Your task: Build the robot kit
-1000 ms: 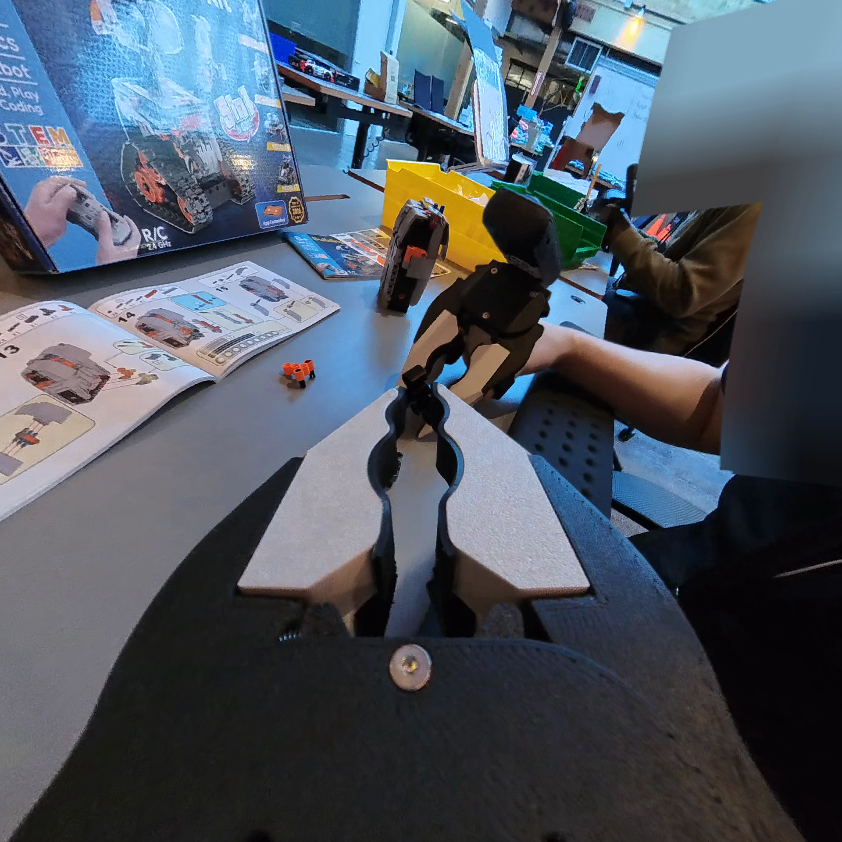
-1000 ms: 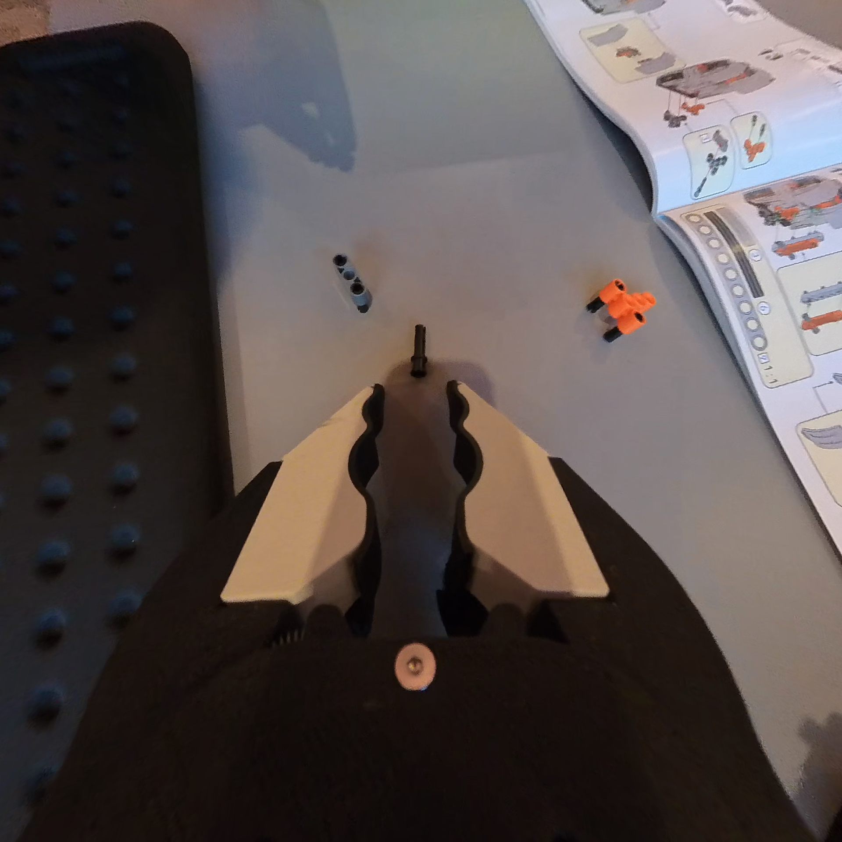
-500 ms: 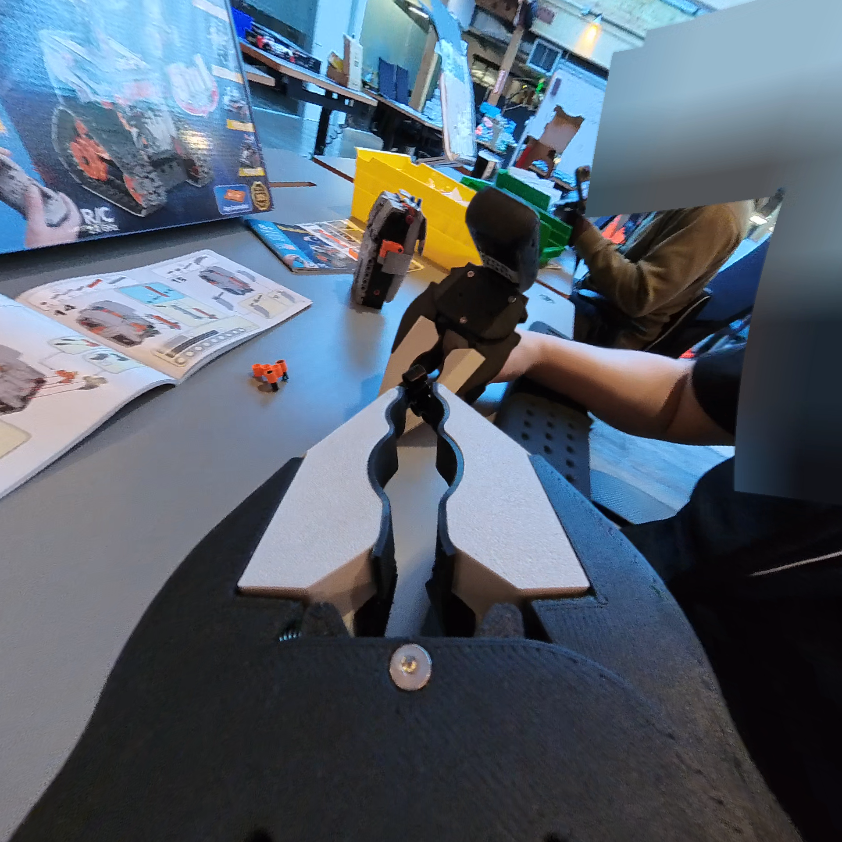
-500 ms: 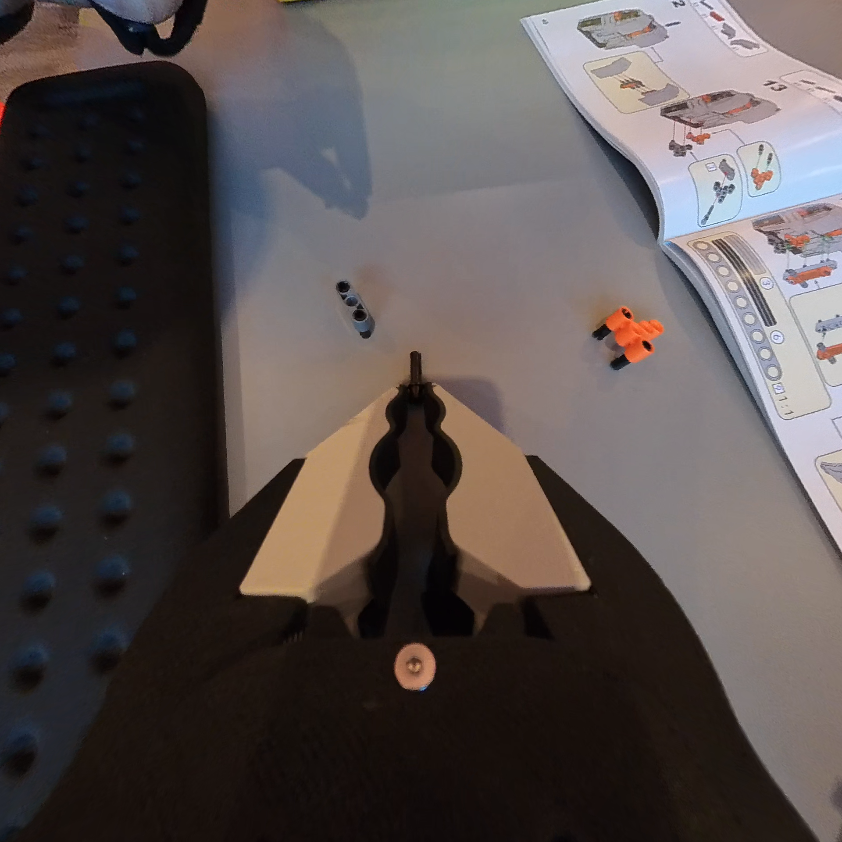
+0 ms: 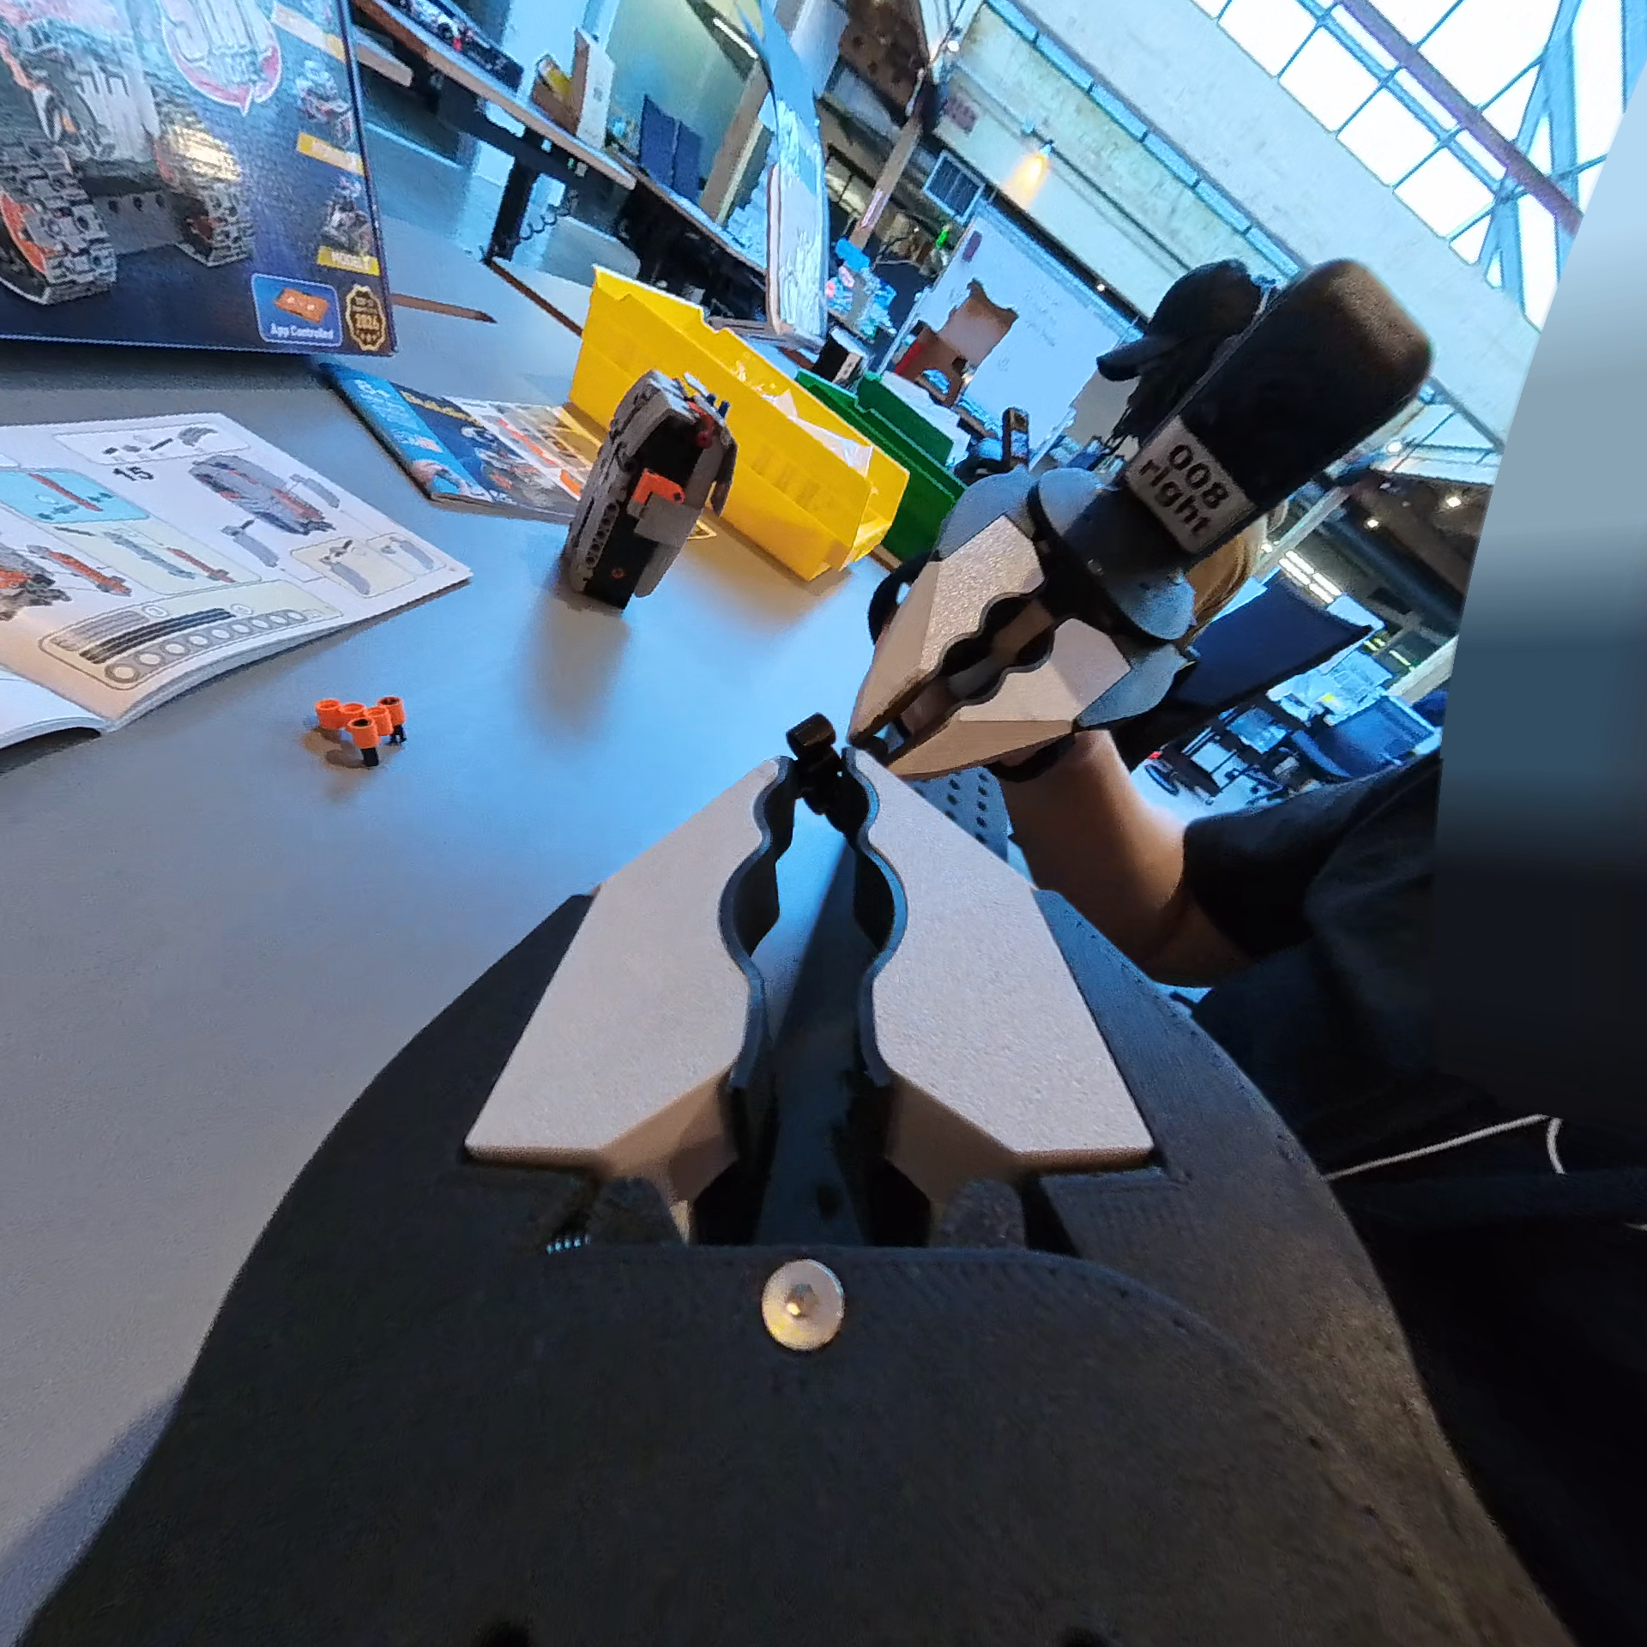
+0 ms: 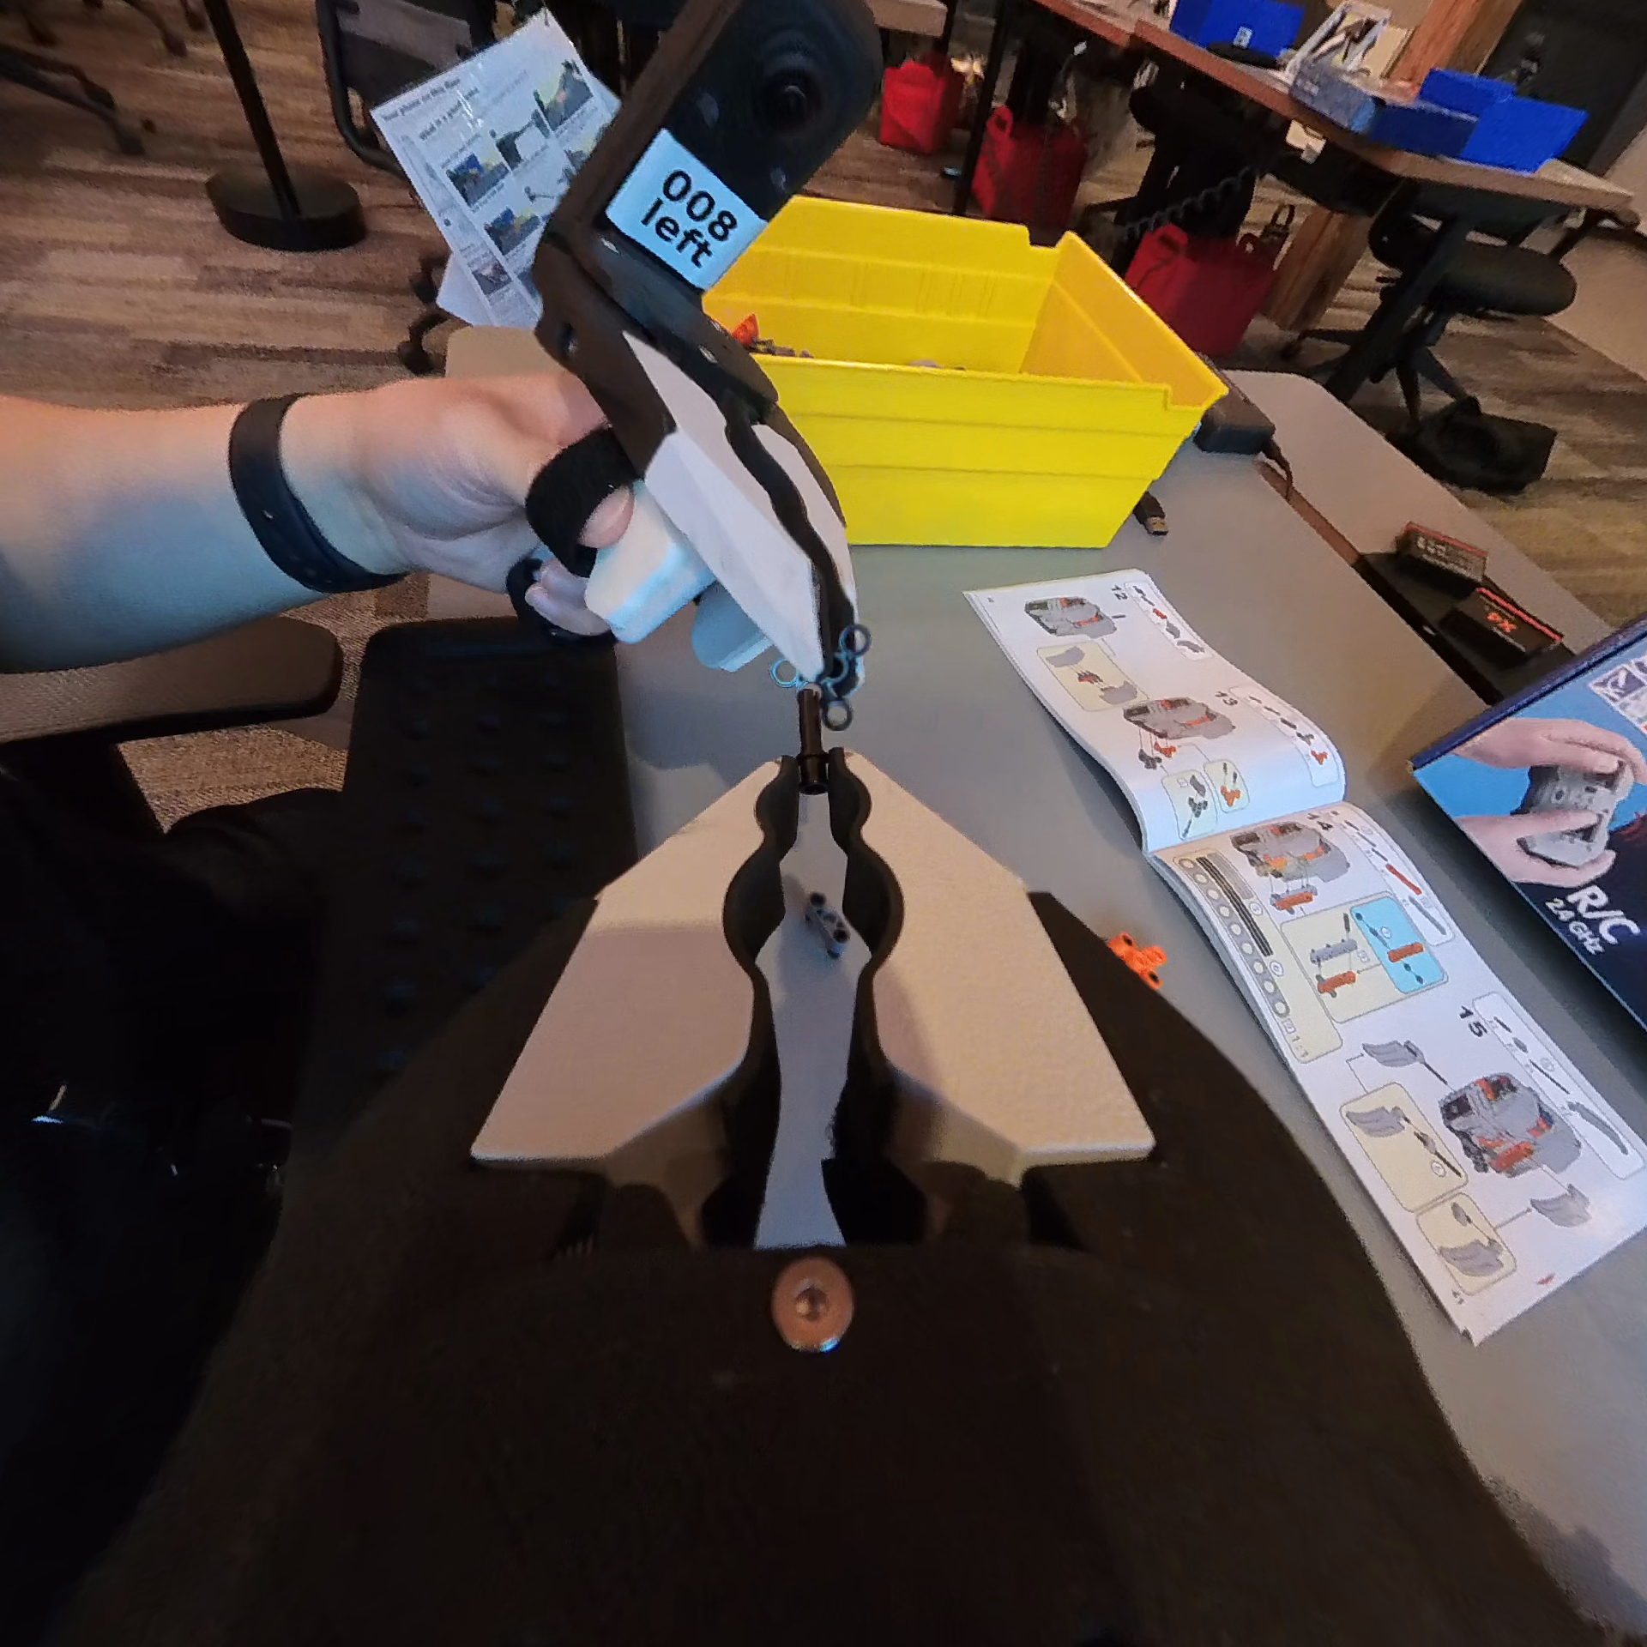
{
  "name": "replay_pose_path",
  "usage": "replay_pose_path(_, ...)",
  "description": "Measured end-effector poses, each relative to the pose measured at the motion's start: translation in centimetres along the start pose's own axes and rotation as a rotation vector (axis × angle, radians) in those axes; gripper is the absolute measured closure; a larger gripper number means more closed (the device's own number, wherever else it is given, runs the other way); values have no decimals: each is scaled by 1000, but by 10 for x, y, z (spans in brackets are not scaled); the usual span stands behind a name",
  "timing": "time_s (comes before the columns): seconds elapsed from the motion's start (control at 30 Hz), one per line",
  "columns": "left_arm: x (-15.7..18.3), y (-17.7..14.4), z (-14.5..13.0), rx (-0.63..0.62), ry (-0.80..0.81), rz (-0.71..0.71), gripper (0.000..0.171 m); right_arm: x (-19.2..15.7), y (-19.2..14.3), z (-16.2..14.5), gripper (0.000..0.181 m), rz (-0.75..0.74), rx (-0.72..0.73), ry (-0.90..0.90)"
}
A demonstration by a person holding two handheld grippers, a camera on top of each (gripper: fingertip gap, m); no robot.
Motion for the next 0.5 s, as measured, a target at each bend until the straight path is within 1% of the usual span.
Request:
replay_pose_path(0.07,-1,2,-1,-4,-7,16,166,2,0,-1,177,-38,-24,-11)
replay_pose_path(0.2,-4,8,-5,-16,-50,30,166,1,3,-5,176,-59,-104,-25)
replay_pose_path(0.37,-12,12,-11,-68,-41,120,165,4,5,-16,176,-72,-201,-1)
replay_pose_path(0.4,-13,11,-11,-81,-18,146,165,7,4,-22,177,-71,-228,4)
replay_pose_path(0.43,-14,9,-9,-91,16,175,165,13,3,-33,176,-72,-285,13)
replay_pose_path(0.47,-14,7,-7,-97,58,195,165,22,2,-48,176,-75,-352,23)
replay_pose_path(0.5,-10,6,-4,-98,100,192,165,29,2,-64,176,-42,-415,51)
Point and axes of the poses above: each gripper's, where its closed fingertips meet, y out along the fingers, z out of its top, x = y × z across the jaws, the point moved 6 cm from there along -y, back along the fingers
